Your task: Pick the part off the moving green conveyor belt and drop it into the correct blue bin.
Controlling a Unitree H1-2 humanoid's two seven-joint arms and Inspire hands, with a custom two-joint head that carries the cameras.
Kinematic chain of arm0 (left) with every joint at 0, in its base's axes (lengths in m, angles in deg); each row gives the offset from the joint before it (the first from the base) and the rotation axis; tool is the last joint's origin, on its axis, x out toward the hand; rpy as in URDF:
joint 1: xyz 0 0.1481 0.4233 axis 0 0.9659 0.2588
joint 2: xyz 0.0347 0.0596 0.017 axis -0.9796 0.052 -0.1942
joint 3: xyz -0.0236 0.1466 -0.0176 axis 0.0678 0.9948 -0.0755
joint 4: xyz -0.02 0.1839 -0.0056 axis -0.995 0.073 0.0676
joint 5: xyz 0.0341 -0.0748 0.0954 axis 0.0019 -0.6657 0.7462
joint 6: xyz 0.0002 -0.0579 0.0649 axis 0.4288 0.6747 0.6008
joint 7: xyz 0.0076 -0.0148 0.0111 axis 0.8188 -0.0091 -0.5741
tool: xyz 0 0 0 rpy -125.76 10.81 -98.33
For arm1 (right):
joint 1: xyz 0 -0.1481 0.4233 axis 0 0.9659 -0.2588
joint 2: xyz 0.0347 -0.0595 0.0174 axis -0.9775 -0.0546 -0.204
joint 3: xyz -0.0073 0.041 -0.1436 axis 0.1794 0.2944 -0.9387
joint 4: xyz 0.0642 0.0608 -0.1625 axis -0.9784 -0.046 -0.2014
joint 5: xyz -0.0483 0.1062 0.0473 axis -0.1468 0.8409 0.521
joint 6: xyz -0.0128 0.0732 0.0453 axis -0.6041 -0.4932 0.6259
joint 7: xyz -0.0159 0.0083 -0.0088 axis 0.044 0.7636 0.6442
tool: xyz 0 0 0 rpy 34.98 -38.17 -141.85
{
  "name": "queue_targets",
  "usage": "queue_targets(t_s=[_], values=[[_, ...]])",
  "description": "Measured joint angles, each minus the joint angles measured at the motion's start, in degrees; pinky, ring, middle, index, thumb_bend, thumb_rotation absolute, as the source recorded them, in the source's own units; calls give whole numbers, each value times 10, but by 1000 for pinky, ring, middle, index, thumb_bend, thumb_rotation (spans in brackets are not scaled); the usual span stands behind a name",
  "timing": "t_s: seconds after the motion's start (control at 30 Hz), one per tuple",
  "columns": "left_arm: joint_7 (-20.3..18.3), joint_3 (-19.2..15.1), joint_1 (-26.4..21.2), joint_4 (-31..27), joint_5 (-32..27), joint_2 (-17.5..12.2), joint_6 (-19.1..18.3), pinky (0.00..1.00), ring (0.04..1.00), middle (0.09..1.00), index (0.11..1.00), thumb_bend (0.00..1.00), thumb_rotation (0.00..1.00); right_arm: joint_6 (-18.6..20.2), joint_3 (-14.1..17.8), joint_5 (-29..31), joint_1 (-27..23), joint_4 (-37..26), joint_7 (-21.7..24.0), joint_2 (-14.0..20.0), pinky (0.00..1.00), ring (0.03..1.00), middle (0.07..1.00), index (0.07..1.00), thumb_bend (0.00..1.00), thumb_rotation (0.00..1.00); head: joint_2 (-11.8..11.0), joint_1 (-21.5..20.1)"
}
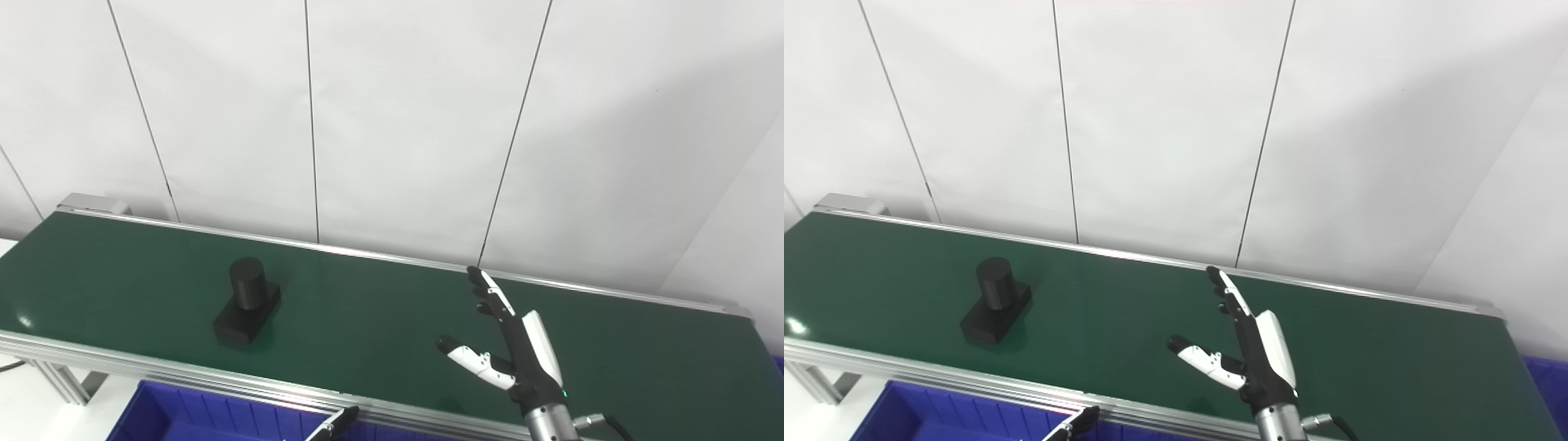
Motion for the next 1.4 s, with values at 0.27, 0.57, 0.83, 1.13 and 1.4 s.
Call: queue_targets(t_s=[0.27, 0.57, 0.83, 1.13, 1.4], values=[[-16, -4, 2, 1, -5, 8, 0, 910, 950, 946, 925, 807, 867, 29, -19, -24, -64, 86, 0, -14, 786, 874, 913, 931, 769, 581, 3, -21], [-19, -15, 7, 1, -4, 9, 0, 928, 959, 959, 937, 784, 896, 41, -37, -46, -112, 157, -4, -33, 760, 870, 928, 938, 800, 611, 3, -54], [-24, -20, 11, 3, -5, 21, 0, 932, 958, 955, 939, 806, 940, 55, -43, -63, -147, 218, -23, -41, 741, 853, 913, 929, 851, 623, 4, -44], [7, 12, 5, 2, 25, 11, 0, 957, 947, 938, 918, 786, 982, 55, -66, -63, -192, 294, -27, -54, 829, 892, 923, 935, 912, 635, 8, -23], [58, 54, 0, -2, 42, -7, 0, 907, 928, 932, 914, 805, 998, 54, -86, -62, -227, 344, -31, -62, 809, 883, 919, 933, 932, 620, 13, -7]])
